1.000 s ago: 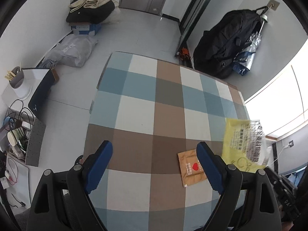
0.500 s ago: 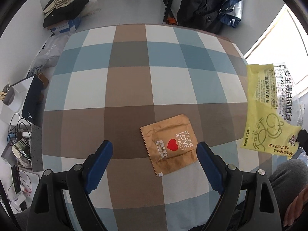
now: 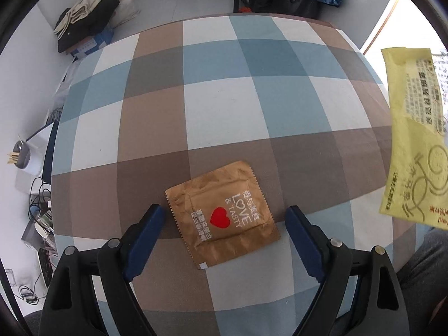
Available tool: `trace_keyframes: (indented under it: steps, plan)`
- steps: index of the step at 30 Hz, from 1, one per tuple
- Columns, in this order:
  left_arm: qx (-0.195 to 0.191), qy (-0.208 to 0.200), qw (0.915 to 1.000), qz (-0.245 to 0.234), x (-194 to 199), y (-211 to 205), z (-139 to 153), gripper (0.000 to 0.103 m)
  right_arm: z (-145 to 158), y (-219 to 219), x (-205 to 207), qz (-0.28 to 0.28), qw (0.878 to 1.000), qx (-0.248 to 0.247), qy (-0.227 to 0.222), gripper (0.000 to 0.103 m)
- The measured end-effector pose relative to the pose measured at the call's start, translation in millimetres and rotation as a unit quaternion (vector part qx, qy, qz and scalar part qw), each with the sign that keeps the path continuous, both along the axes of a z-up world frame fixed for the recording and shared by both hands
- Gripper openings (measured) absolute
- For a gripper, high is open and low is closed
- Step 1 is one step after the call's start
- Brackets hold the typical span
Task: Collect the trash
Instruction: 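Lift the yellow bag with the right gripper while the left gripper reaches the brown LOVE packet, then close the left gripper on the brown LOVE packet and lift it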
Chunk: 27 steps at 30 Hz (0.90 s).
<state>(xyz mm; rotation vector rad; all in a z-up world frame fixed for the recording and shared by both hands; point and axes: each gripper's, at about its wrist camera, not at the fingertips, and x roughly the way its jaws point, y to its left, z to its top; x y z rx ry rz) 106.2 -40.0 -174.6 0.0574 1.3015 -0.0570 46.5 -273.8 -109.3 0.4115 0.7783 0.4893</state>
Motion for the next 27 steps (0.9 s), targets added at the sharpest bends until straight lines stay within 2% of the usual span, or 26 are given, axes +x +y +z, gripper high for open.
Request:
trace_keyframes:
  steps: [2, 4, 9, 16, 18, 21, 27]
  plan:
    - [-0.001, -0.002, 1.0000, 0.005, 0.5, 2.1, 0.4, 0.084, 0.1, -1.8, -0.3, 0.000, 1.000, 0.002, 0.000, 0.000]
    - [-0.003, -0.010, 0.9999, 0.012, -1.2, 3.4, 2.1, 0.071, 1.0, -2.7, -2.2, 0.003, 1.000, 0.004, -0.002, 0.000]
    - [-0.003, -0.011, 0.9997, 0.021, -2.5, 4.8, 3.1, 0.053, 2.7, -4.1, -6.4, 0.003, 1.000, 0.004, -0.010, 0.000]
    - [-0.018, -0.010, 0.9997, 0.013, -0.9, 5.2, 2.3, 0.046, 2.7, -7.2, -10.5, -0.003, 1.000, 0.004, -0.011, 0.001]
    - [-0.033, -0.015, 0.9993, 0.008, 1.9, 12.2, 2.8, 0.029, 2.4, -6.1, -10.7, -0.004, 1.000, 0.002, -0.011, 0.001]
    - [-0.035, -0.021, 0.9991, 0.011, -0.3, 18.4, 2.6, 0.029, 2.3, -2.7, -11.3, -0.002, 1.000, -0.008, -0.014, 0.001]
    - [-0.067, -0.030, 0.9971, 0.018, -4.3, 27.6, 2.9, 0.025, 1.9, 5.1, -13.1, 0.002, 1.000, -0.025, -0.016, 0.001]
